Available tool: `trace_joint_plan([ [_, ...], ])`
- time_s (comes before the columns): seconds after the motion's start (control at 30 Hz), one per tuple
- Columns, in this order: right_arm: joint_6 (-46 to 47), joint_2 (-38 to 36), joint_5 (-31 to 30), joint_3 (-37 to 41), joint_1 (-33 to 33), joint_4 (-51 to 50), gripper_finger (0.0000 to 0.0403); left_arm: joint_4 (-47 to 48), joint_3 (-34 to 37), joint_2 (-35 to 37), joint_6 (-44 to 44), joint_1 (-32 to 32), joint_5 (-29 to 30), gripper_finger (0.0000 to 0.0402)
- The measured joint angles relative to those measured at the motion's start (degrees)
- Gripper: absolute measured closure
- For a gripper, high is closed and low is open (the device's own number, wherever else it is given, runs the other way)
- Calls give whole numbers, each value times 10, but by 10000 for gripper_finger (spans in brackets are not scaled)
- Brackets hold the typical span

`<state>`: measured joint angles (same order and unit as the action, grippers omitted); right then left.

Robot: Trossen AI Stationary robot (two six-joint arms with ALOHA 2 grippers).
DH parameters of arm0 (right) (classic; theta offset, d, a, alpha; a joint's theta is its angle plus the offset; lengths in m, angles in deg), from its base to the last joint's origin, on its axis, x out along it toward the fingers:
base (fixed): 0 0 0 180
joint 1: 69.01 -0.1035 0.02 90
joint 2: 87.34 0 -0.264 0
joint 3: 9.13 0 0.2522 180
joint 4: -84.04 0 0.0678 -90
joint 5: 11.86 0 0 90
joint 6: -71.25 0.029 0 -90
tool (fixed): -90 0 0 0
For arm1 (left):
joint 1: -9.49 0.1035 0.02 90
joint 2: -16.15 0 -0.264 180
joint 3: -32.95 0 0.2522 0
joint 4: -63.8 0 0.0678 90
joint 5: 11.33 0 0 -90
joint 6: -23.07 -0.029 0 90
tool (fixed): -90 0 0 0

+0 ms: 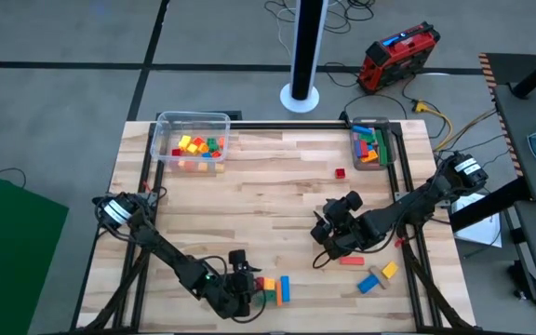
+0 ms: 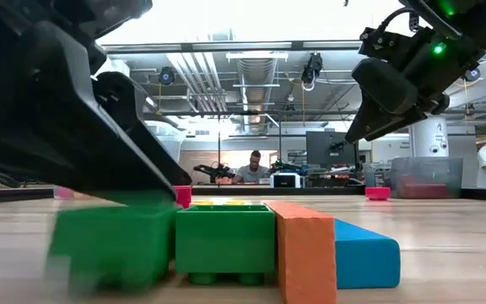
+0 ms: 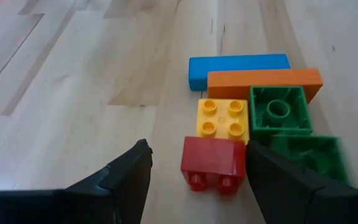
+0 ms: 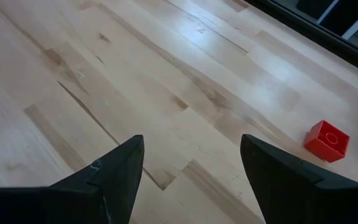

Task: Sort blocks by size
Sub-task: Put the red square game piece into the transparent bin

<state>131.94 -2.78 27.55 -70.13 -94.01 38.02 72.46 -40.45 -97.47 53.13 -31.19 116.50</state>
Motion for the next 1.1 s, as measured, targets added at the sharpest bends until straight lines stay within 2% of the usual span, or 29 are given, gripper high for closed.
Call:
trace_joint_plan([
  [0.2,0,0,0,0,0,0,133,-1,5,0,6,0,0,174],
  [0.57,-3,0,0,0,0,2,151,-15,7,0,5,4,0,197],
  [0.77,-7,0,0,0,0,2,141,-54,28,0,2,7,-14,198],
  [1.1,-13,0,0,0,0,5,139,-56,30,0,3,8,-15,210],
])
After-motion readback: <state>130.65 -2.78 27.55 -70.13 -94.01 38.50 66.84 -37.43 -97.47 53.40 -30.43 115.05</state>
